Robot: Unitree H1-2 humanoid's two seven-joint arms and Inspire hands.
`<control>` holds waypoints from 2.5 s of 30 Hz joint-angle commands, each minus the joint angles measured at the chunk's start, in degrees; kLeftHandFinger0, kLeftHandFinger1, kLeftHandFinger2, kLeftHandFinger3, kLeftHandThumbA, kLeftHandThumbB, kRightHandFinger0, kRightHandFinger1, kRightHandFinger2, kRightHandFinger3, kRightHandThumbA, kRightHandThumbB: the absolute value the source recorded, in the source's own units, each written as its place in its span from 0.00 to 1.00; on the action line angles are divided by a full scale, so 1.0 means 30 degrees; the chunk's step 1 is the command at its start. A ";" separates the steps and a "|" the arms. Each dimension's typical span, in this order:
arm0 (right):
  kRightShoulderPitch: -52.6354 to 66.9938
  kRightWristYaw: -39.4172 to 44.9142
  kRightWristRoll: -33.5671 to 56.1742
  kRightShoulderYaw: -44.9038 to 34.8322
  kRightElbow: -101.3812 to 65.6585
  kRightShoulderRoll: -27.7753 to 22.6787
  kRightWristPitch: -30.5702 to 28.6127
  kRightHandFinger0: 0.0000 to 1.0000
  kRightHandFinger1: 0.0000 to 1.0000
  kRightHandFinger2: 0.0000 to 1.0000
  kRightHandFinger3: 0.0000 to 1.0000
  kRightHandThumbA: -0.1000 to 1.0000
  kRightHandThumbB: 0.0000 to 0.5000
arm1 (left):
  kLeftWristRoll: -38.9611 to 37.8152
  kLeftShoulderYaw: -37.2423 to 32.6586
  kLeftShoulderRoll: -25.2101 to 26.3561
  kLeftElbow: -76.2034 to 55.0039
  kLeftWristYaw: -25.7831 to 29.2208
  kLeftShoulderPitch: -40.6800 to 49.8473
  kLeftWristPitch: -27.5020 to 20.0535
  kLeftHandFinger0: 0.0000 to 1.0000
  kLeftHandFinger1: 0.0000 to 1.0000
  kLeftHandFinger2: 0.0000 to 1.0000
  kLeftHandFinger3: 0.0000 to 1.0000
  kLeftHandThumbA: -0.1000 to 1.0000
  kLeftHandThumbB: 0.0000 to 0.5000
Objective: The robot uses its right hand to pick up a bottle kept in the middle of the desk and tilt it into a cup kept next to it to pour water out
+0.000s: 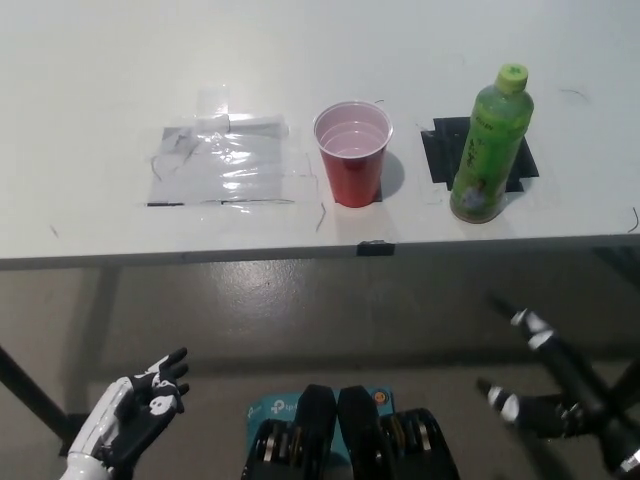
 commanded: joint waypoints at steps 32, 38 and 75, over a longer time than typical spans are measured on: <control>-1.1438 -0.1558 -0.3363 -0.8177 0.8132 0.5751 0.5889 1.00 1.00 1.00 1.00 0.92 1.00 | -0.0371 -0.0738 0.0770 -0.0564 0.0511 -0.0011 0.0411 1.00 0.99 1.00 1.00 0.54 0.13; -1.2094 -0.0364 -0.4722 -0.8207 0.7466 0.6877 0.5889 1.00 1.00 1.00 1.00 0.90 1.00 | -0.0189 -0.0850 0.0900 -0.0596 0.0203 0.0130 0.0411 0.98 0.96 0.99 1.00 0.57 0.18; -1.5074 -0.2042 -0.5355 -0.9257 1.2214 0.7577 0.5888 1.00 1.00 1.00 1.00 0.76 1.00 | 0.1405 -0.2426 0.1637 -0.0594 -0.2024 -0.0174 -0.0395 0.87 0.88 0.95 0.99 0.64 0.17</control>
